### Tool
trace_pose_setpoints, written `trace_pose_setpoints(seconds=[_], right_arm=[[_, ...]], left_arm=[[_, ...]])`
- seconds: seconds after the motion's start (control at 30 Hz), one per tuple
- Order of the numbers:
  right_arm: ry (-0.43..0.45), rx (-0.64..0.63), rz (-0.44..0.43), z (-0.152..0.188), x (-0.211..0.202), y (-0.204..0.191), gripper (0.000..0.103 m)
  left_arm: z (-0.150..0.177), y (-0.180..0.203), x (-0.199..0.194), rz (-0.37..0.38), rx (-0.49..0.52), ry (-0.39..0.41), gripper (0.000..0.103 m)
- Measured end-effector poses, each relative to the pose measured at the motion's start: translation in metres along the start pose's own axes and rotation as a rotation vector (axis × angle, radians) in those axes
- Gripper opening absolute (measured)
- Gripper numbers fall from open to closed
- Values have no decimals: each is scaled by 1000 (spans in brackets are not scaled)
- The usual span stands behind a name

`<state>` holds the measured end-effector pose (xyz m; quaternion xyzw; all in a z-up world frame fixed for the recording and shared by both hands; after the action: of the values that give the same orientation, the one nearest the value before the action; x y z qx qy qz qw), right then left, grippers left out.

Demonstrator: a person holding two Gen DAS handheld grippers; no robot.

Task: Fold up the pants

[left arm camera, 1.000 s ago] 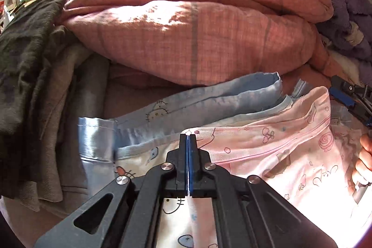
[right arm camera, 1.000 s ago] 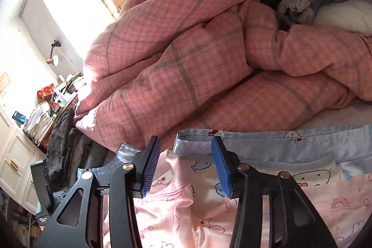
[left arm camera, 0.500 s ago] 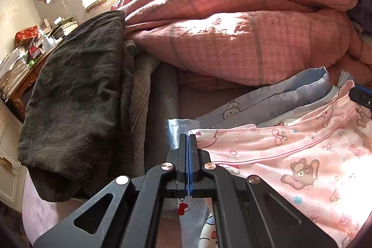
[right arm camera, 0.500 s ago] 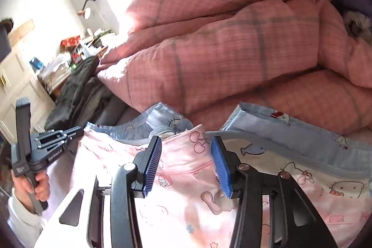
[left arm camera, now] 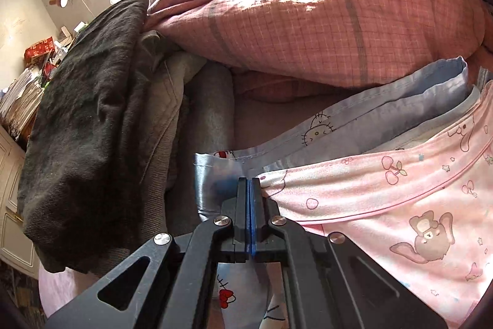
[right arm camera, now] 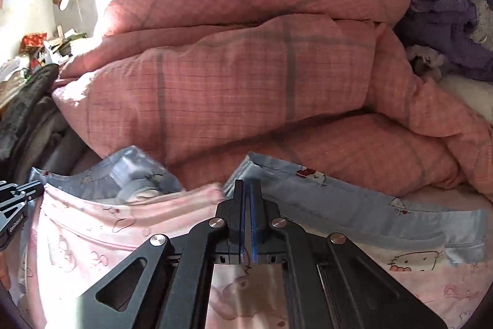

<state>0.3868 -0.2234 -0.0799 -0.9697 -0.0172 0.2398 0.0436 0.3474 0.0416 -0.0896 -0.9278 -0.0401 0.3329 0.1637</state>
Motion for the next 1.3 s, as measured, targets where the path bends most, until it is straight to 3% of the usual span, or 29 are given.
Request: trace_pose_setpoints(seconds=[0.07, 0.13, 0.17, 0.2, 0.27, 0.33, 0.43, 0.47, 0.5, 0.57, 0.67, 0.8, 1.03, 1.17, 1.3], right_arm=[[-33, 44, -37, 3, 2, 1, 3], [-16, 93, -58, -6, -7, 6, 3], [20, 113, -65, -14, -17, 9, 5], [60, 128, -68, -24, -30, 12, 9], [147, 155, -97, -46, -66, 15, 37], [244, 148, -171, -67, -110, 7, 48], [358, 66, -184, -83, -178, -7, 48], [381, 44, -186, -84, -197, -11, 48], [387, 19, -190, -84, -213, -13, 48], [384, -18, -160, -80, -243, -17, 48], [388, -39, -144, -62, -294, -4, 48], [411, -44, -79, -4, -355, 15, 49], [334, -46, 189, 108, -394, 54, 54], [310, 34, 200, 142, -411, 66, 54], [288, 73, 192, 165, -424, 69, 55]], left_arm=[[-5, -2, -5, 2, -21, 46, 5], [-15, -8, -18, -3, -29, 99, 20], [-20, -12, -27, -6, -39, 121, 48], [-26, -18, -37, -11, -51, 152, 64], [-34, -26, -66, 5, -62, 220, 63], [-33, -29, -103, 60, -83, 272, 63], [-15, -27, -160, 148, -88, 346, 54], [-1, -20, -185, 181, -72, 363, 43], [12, -14, -201, 213, -52, 365, 23], [41, 3, -226, 333, -36, 346, 14], [83, 40, -259, 531, -17, 303, 14], [129, 84, -291, 652, 50, 291, 16], [163, 108, -302, 637, 57, 254, 19], [167, 110, -293, 558, 49, 217, 19], [165, 115, -283, 419, 90, 251, 25]])
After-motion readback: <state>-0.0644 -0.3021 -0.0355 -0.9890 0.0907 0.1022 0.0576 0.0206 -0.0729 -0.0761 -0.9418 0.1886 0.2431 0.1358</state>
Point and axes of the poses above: each gripper's, at about its wrist camera, not at the fingertips, and x roughly the way its jaws point, y to its right, z to its underside, the point moved 9 cm from there along x, roughly the way its jaws point, and after that the axes turned 11 degrees about y, right-handed, at the moved point
